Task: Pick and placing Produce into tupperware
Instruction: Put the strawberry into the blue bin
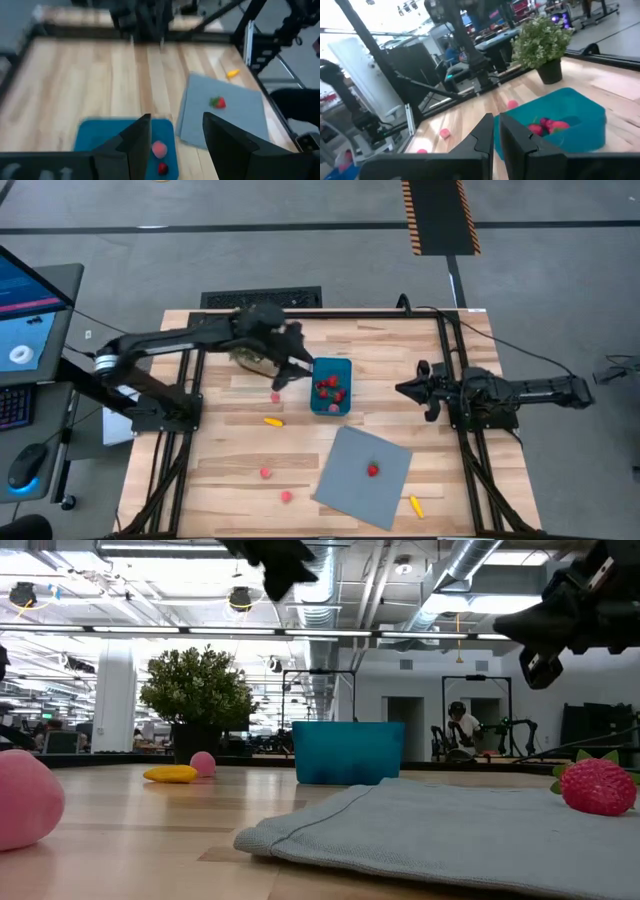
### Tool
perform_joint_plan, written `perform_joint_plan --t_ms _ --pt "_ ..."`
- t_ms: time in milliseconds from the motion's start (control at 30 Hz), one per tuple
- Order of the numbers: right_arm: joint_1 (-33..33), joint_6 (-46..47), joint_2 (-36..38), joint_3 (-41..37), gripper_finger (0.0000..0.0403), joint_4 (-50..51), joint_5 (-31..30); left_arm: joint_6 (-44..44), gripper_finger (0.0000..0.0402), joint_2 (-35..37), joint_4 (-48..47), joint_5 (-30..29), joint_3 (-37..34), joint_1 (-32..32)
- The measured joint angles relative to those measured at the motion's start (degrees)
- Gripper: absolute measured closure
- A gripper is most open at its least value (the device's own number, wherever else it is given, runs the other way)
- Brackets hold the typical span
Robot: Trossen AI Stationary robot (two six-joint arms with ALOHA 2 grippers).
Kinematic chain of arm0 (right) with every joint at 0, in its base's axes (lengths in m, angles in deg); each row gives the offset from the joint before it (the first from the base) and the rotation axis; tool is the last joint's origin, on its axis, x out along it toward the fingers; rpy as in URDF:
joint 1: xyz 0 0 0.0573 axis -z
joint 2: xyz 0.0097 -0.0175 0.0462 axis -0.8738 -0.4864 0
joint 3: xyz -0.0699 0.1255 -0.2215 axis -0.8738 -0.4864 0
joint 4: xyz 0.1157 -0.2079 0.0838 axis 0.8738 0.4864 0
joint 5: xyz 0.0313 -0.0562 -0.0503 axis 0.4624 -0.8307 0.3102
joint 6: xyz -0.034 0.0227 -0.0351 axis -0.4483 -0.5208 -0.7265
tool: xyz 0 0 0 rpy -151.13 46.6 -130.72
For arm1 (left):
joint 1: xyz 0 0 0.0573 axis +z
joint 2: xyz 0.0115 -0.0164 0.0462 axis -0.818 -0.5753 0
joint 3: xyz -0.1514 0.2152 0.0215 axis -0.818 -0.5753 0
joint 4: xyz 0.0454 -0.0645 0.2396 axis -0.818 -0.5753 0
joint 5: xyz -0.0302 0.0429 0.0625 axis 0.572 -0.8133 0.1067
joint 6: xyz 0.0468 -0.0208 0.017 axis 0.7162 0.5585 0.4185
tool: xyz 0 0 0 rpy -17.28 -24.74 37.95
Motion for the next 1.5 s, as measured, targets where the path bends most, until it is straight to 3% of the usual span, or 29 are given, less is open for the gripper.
perform_joint_plan --t_ms 300,900,1067,1333,1500 --pt "-4.3 -5.8 -7.8 7.8 0.0351 2.9 0.0 -0.3 0.0234 15.7 1.6 -3.6 -4.2 -0.9" --pt "-18.1 -10.6 -39.5 30.9 0.0347 20.9 0.2 -13.3 0.0234 46.9 28.6 -9.8 -41.3 -9.3" --pt "-21.2 -10.3 -46.8 35.5 0.0313 21.6 0.2 -17.0 0.0234 51.7 35.4 -9.9 -47.7 -11.8" --pt "-23.6 -10.7 -59.0 42.0 0.0212 30.0 0.2 -18.9 0.0234 55.6 30.7 -9.9 -49.7 -16.2" --pt "-23.9 -11.4 -65.3 45.2 0.0197 34.5 0.4 -19.4 0.0234 55.5 27.1 -10.0 -49.7 -20.1"
